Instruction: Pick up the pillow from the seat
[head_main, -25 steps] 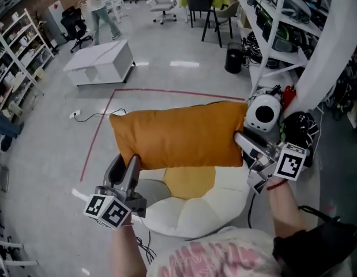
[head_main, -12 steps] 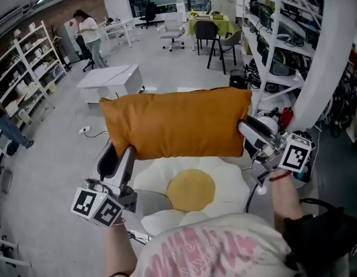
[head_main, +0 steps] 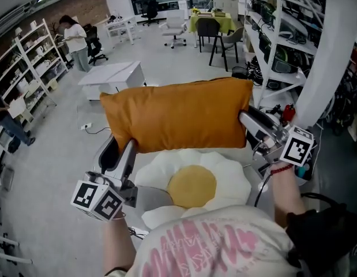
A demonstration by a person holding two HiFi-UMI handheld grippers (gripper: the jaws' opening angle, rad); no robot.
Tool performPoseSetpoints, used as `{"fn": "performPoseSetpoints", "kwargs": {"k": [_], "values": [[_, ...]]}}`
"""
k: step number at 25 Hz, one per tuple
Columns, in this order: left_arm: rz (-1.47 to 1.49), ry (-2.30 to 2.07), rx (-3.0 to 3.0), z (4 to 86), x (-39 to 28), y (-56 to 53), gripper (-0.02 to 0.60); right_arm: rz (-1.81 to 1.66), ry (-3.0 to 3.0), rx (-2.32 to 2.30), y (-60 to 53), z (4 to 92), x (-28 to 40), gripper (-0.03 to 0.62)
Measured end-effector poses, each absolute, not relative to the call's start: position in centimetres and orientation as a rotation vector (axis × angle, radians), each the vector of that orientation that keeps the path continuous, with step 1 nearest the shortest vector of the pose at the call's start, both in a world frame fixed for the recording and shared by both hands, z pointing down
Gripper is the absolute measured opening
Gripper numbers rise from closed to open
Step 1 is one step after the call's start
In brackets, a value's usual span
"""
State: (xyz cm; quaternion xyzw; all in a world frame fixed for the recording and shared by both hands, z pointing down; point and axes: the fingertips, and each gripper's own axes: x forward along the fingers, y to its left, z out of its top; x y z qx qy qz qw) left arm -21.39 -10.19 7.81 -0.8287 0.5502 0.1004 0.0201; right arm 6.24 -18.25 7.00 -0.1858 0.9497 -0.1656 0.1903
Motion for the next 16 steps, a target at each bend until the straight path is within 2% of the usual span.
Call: {"fn": "performPoseSetpoints", "kwargs": {"k": [16], "values": [[0.281,1.708,-2.585,8.3,-21.3,-11.8,0.204,-0.515,2.668,-0.506,-19.9,7.6,5.9,0.179]]}}
